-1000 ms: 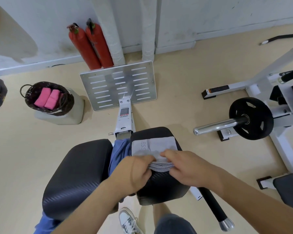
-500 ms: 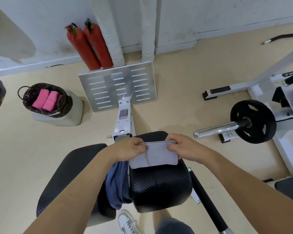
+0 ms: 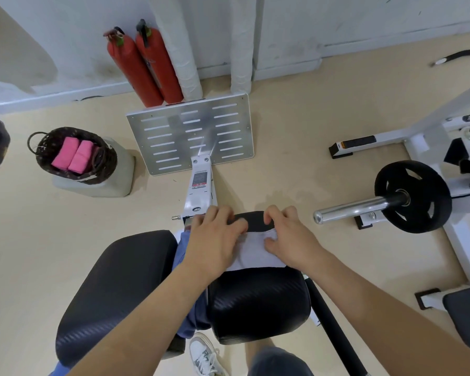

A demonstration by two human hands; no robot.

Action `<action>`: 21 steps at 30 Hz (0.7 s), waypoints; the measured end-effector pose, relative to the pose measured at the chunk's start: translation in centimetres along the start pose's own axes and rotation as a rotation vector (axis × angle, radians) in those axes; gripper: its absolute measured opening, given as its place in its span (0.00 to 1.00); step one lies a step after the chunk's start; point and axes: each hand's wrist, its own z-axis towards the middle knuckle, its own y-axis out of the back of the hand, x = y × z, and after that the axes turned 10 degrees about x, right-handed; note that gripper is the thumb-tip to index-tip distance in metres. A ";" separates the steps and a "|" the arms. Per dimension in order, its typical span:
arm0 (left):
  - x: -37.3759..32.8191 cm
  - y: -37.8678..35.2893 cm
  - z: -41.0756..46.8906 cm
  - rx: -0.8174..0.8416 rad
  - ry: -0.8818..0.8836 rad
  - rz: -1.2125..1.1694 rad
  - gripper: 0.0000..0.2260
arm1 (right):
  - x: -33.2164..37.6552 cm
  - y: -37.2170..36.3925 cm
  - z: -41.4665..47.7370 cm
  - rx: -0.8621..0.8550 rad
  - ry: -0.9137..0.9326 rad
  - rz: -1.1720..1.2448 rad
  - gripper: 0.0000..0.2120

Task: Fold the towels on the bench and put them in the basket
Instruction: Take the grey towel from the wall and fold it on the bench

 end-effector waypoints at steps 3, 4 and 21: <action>-0.1 -1.0 -0.6 0.010 -0.215 -0.022 0.08 | 0.4 0.2 -0.3 -0.071 0.059 -0.177 0.07; -0.1 -1.0 -1.0 0.044 -0.211 -0.079 0.10 | 0.4 0.3 -0.3 -0.089 0.082 -0.241 0.04; -1.9 -1.2 0.5 0.184 0.075 0.040 0.15 | -1.6 -0.1 -1.6 0.086 0.137 -0.262 0.25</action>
